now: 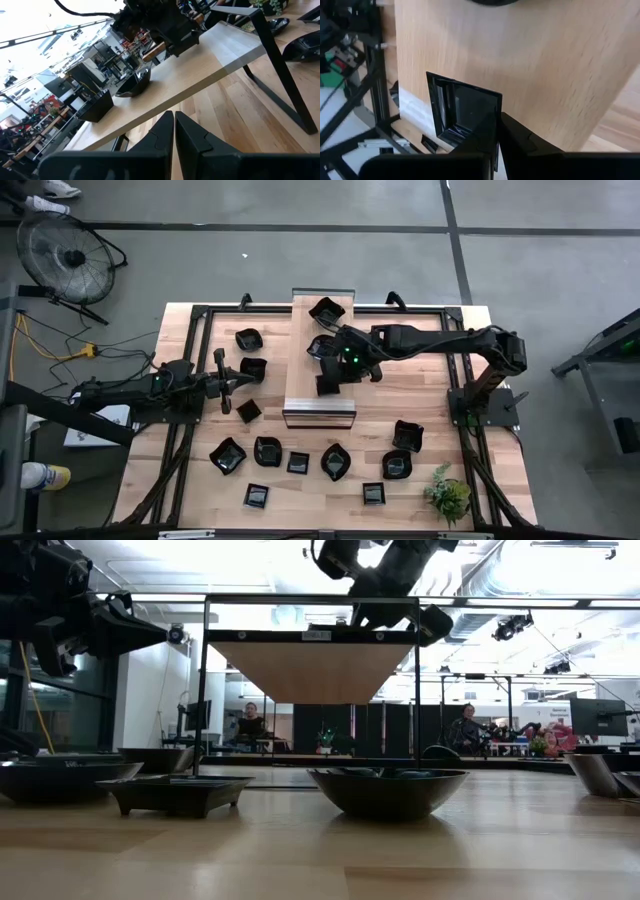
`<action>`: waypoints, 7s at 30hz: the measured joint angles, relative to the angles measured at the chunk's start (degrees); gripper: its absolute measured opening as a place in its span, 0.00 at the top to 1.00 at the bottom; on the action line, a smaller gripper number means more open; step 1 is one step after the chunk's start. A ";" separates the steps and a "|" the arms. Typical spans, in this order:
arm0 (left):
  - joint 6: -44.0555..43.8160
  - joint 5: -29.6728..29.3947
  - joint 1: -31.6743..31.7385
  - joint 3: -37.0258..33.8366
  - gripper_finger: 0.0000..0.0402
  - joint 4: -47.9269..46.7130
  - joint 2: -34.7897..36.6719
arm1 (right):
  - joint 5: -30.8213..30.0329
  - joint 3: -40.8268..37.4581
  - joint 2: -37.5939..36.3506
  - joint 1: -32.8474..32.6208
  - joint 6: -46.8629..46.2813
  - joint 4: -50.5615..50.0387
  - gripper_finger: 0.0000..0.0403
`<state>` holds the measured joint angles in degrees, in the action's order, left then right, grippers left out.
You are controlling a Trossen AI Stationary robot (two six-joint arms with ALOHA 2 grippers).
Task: Pick & Place Mini shaped plates
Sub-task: Put the square-shaped plate on the shelf, then stack the distorted square plate on top of the stacked distorted square plates on the shelf
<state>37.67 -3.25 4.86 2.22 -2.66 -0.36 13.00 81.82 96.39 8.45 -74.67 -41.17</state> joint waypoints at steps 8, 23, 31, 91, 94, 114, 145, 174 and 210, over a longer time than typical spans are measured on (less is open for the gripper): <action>0.00 0.00 0.00 0.02 0.97 0.00 -0.02 | -1.61 0.00 0.65 0.00 -2.47 0.10 0.97; 0.00 0.00 -0.02 0.02 0.97 0.00 0.00 | -3.54 0.00 1.69 -0.27 0.18 1.82 0.96; 0.00 0.00 -0.01 0.00 0.97 0.00 -0.01 | -3.65 0.00 1.67 -0.27 1.52 1.80 0.90; 0.00 0.00 -0.01 0.02 0.97 0.00 -0.02 | -3.48 -31.13 -26.44 -23.84 -22.84 -29.45 0.66; 0.00 0.00 0.00 0.00 0.97 0.00 -0.02 | -2.94 -33.03 -26.44 -26.44 -26.17 -25.25 0.66; 0.00 0.00 -0.01 0.01 0.97 0.00 -0.01 | -3.44 -43.80 -22.55 -33.38 -38.65 -7.98 0.66; -0.01 0.00 -0.01 0.01 0.97 0.00 -0.02 | -6.47 -47.87 -21.37 -33.18 -37.36 -1.25 0.92; 0.00 0.00 0.00 0.02 0.97 0.00 -0.02 | -17.53 -28.04 -29.26 -21.38 -18.08 -20.91 0.99; 0.00 0.00 0.00 0.00 0.97 0.00 -0.02 | -20.29 19.10 -4.21 12.80 29.57 -19.97 0.99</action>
<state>37.67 -3.25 4.86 2.22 -2.66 -0.38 -7.29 100.92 92.18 21.25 -45.10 -61.14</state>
